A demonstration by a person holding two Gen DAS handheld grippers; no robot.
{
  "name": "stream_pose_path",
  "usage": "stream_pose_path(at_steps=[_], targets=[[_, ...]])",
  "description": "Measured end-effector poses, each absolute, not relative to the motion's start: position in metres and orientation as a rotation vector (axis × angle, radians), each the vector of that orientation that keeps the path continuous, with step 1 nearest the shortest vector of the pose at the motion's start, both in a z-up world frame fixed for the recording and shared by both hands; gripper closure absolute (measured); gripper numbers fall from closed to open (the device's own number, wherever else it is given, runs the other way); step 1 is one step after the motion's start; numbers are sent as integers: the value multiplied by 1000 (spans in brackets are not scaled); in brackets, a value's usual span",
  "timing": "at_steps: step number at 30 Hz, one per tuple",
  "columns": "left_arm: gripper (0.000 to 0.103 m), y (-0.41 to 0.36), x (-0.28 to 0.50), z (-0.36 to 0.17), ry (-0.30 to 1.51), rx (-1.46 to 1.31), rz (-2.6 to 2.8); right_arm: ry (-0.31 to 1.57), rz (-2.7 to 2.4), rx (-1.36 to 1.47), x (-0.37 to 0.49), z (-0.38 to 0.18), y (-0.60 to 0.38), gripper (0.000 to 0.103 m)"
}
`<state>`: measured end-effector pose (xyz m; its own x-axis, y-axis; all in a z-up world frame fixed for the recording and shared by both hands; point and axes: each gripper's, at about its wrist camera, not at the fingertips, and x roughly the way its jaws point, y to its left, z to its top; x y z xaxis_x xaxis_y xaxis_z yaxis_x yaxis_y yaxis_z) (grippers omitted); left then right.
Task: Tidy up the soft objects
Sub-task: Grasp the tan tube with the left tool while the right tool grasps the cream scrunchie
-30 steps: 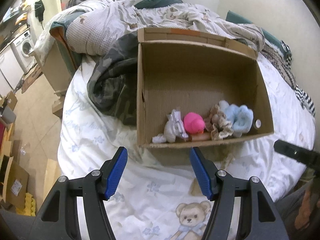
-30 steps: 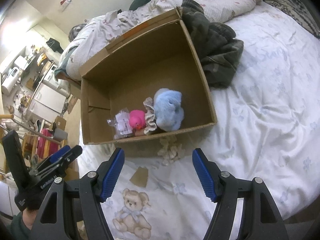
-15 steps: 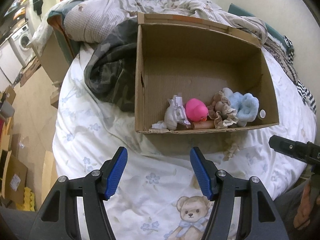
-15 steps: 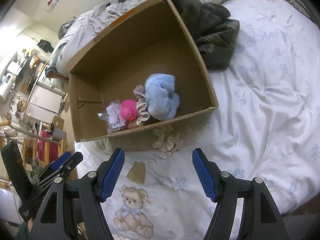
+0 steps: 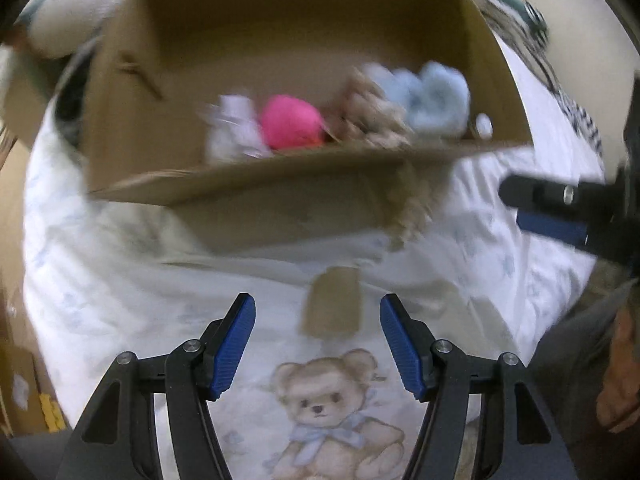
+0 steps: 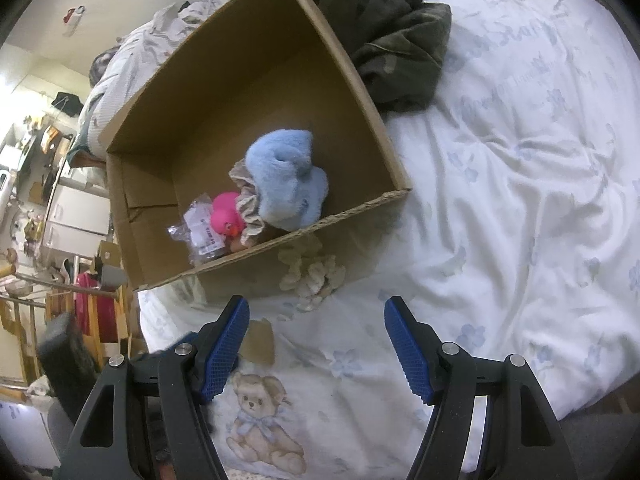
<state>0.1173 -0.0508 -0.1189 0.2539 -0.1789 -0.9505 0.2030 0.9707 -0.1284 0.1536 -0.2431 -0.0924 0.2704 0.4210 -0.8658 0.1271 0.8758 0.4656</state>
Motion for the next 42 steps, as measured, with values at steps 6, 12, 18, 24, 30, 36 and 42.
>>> stream_pose_path(at_steps=[6, 12, 18, 24, 30, 36, 42], targets=[[57, -67, 122, -140, 1331, 69, -274, 1323, 200, 491, 159, -102, -242, 28], [81, -65, 128, -149, 1366, 55, -271, 1342, 211, 466, 169, -109, -229, 28], [95, -58, 129, -141, 1349, 14, -278, 1356, 231, 418, 182, -116, -211, 28], [96, -46, 131, -123, 1300, -14, -244, 1371, 237, 354, 192, -124, -195, 28], [96, -22, 128, -115, 1267, -28, -178, 1386, 244, 300, 194, -137, -181, 29], [97, 0, 133, -105, 1255, -40, -129, 1373, 247, 211, 194, -139, -178, 56], [96, 12, 128, -96, 1235, -39, -111, 1373, 226, 175, 185, -137, -178, 87]])
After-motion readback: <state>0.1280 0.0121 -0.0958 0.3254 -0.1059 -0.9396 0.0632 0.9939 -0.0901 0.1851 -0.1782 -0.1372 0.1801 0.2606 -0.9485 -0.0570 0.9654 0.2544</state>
